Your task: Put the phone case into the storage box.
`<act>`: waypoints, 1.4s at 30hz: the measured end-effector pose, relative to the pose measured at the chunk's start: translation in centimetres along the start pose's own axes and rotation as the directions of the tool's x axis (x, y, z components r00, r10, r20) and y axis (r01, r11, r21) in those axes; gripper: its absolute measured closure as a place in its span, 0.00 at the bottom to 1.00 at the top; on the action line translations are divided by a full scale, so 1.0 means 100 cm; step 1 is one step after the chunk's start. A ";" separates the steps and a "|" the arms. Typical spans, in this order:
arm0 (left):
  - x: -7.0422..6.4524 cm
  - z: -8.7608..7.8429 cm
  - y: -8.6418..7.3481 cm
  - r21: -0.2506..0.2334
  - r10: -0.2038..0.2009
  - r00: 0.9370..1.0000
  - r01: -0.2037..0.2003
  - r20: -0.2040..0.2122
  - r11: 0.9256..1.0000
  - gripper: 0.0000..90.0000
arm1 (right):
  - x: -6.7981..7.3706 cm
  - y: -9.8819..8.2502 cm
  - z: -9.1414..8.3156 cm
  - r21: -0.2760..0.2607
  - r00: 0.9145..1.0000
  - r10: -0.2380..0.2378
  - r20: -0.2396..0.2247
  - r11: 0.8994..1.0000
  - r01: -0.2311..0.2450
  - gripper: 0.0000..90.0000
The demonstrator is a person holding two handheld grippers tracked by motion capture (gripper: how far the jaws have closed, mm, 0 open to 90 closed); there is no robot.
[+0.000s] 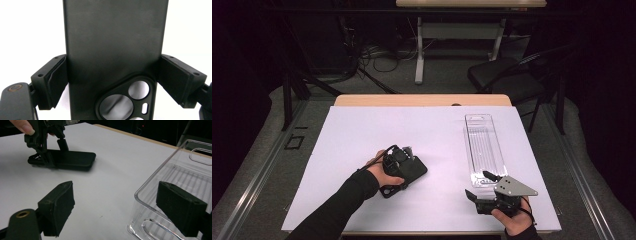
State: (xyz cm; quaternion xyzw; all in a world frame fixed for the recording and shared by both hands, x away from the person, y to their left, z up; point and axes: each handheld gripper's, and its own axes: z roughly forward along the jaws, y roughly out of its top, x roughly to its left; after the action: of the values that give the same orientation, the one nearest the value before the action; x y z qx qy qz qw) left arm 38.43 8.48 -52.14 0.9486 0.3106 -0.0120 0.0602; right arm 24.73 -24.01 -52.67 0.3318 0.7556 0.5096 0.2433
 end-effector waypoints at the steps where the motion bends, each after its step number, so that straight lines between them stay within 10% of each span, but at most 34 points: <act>1: 0.000 -0.002 0.000 -0.004 -0.001 1.000 0.001 0.002 1.000 0.15 | 0.000 0.000 0.000 0.000 1.000 0.001 0.000 1.000 -0.001 0.16; 42: -0.031 -0.037 0.001 -0.049 0.113 0.993 -0.112 0.030 0.993 0.16 | 0.002 0.004 0.001 -0.005 1.000 -0.018 0.010 1.000 0.018 0.16</act>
State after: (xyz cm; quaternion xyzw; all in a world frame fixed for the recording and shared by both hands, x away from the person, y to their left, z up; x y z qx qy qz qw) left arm 35.89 7.03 -48.26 0.9625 0.2559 -0.0168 0.0884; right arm 24.73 -23.73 -52.36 0.3271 0.7560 0.5076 0.2525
